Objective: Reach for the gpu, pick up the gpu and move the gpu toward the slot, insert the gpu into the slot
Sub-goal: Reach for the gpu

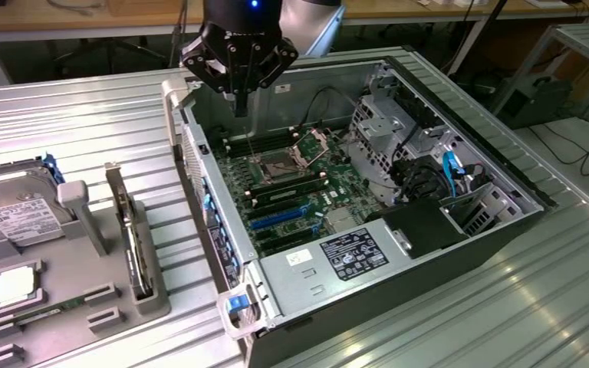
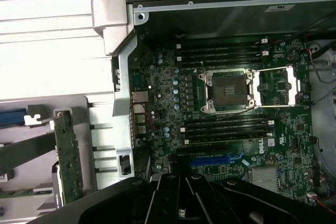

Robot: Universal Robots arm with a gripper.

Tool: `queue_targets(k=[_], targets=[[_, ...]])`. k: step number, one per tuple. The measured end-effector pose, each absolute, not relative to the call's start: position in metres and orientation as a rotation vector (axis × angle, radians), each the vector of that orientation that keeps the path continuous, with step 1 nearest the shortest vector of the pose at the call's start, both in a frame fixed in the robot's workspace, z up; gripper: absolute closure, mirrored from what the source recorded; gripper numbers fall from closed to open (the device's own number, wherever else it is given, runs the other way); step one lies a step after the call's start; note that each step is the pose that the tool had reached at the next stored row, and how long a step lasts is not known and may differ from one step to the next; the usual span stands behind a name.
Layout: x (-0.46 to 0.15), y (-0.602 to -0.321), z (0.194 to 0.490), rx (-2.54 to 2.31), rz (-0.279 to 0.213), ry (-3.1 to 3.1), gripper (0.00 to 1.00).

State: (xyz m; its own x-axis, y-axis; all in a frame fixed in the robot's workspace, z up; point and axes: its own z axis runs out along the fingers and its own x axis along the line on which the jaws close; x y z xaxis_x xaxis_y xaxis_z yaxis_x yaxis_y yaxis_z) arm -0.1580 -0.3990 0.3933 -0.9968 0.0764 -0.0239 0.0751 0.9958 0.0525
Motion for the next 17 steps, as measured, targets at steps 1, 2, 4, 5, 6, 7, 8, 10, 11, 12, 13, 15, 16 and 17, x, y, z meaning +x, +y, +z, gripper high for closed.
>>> queue_targets(k=[1,2,4,5,6,7,8,10,11,12,13,15,16,17], targets=[[-0.159,-0.399,0.393,0.118,0.080,3.113,0.89],[-0.161,-0.399,0.393,0.118,0.080,3.113,0.89],[-0.164,-0.399,0.393,0.118,0.081,3.112,0.89],[-0.166,-0.399,0.393,0.118,0.081,3.112,0.89],[-0.167,-0.399,0.393,0.118,0.081,3.112,0.89],[-0.170,-0.399,0.393,0.118,0.081,3.113,0.89],[-0.172,-0.399,0.393,0.118,0.081,3.113,0.89],[-0.176,-0.400,0.393,0.118,0.081,3.113,0.89],[-0.178,-0.400,0.393,0.118,0.081,3.112,0.89],[-0.180,-0.400,0.393,0.118,0.081,3.113,0.89],[-0.181,-0.400,0.393,0.118,0.081,3.113,0.89],[-0.185,-0.400,0.393,0.118,0.082,3.112,0.89],[-0.187,-0.401,0.393,0.118,0.082,3.112,0.89],[-0.188,-0.401,0.393,0.118,0.082,3.112,0.89]])
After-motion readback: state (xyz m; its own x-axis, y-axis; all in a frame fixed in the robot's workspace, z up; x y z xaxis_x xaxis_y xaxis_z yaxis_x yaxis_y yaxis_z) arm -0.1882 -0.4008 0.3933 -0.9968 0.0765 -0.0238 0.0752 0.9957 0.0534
